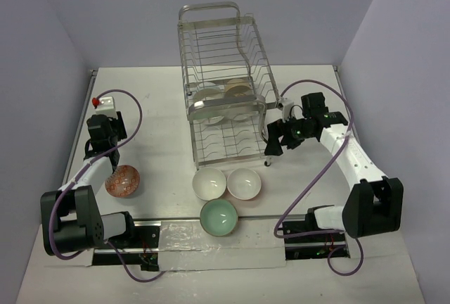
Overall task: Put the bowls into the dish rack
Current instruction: Move the dish rack to the center of the board.
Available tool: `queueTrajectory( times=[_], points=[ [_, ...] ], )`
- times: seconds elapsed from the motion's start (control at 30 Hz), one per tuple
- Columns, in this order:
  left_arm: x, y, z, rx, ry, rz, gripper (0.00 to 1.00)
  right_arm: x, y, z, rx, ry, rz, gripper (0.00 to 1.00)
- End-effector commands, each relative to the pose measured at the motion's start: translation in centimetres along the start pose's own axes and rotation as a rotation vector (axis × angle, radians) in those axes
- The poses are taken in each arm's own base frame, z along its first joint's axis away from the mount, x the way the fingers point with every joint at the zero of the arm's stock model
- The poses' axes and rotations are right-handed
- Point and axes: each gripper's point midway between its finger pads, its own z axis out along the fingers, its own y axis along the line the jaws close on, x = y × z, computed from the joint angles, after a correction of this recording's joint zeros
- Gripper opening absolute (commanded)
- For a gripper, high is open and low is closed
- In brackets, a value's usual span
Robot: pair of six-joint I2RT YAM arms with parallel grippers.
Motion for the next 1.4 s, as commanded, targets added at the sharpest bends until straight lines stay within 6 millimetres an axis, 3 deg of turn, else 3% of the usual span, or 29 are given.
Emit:
queueTrajectory(
  times=[0.0,0.4,0.93,1.07,1.37],
  points=[
    [-1.0,0.0,-0.2,0.003,-0.041,0.010,0.50,-3.7,-0.9,-0.2,0.044,-0.077,-0.008,0.99],
    [-1.2,0.1,-0.2,-0.003,-0.045,0.011,0.49,-4.9,1.1,2.7,-0.028,0.007,-0.048,0.97],
    [-1.1,0.3,-0.2,-0.013,-0.048,0.017,0.50,-5.4,1.1,4.4,-0.043,0.059,-0.077,0.98],
    [-1.1,0.4,-0.1,-0.016,-0.045,0.017,0.50,-5.0,1.1,3.7,-0.022,0.050,-0.090,0.98],
    [-2.4,0.6,-0.7,-0.023,-0.079,0.033,0.56,-4.9,2.7,0.0,0.001,-0.031,-0.228,1.00]
  ],
)
